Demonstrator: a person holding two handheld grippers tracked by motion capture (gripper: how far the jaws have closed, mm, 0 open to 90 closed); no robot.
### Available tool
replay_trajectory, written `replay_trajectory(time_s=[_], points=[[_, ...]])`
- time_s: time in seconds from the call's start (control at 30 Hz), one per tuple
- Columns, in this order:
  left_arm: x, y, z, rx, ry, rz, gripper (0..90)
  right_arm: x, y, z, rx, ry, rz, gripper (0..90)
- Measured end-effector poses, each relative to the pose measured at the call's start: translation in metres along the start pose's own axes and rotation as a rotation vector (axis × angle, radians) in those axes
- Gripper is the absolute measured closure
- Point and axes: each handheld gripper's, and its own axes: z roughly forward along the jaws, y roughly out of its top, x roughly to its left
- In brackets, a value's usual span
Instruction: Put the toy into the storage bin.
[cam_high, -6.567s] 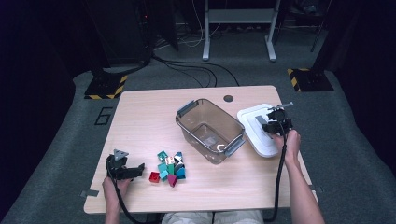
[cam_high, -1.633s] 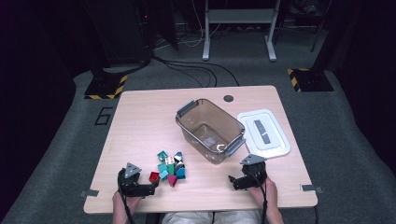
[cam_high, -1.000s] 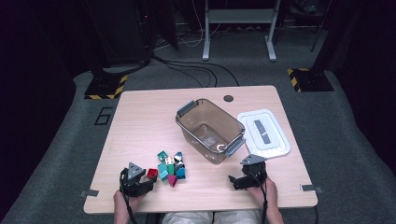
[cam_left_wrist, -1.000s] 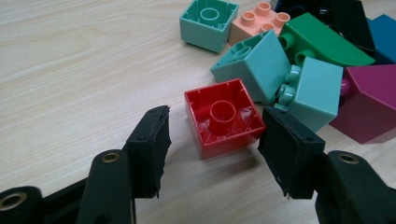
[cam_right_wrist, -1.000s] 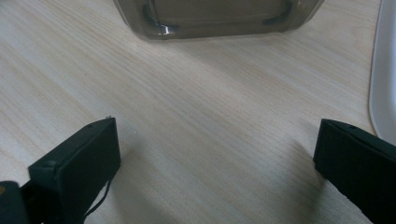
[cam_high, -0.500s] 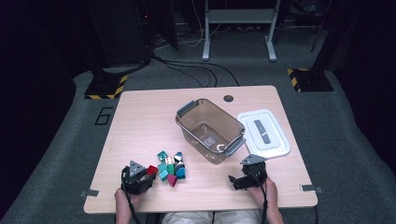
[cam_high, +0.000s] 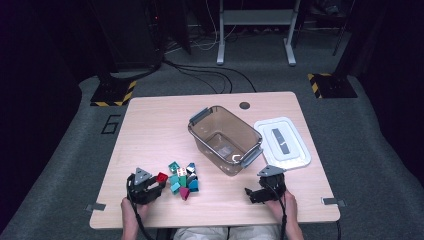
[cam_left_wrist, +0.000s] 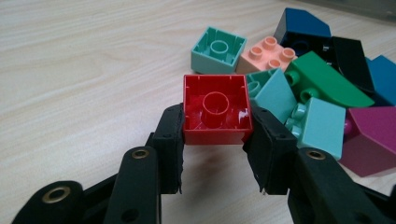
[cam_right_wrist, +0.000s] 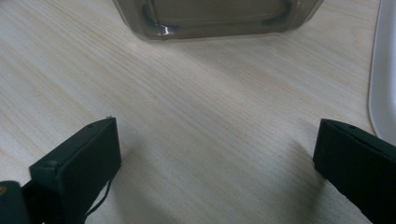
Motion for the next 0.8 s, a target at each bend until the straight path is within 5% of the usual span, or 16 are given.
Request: replay_trajectory(time_s=[0.8], points=[[0.009, 0.048, -0.006, -0.034, -0.017, 0.050, 58.4, 0.000, 0.000, 0.000, 0.000, 0.000, 0.003, 0.3]])
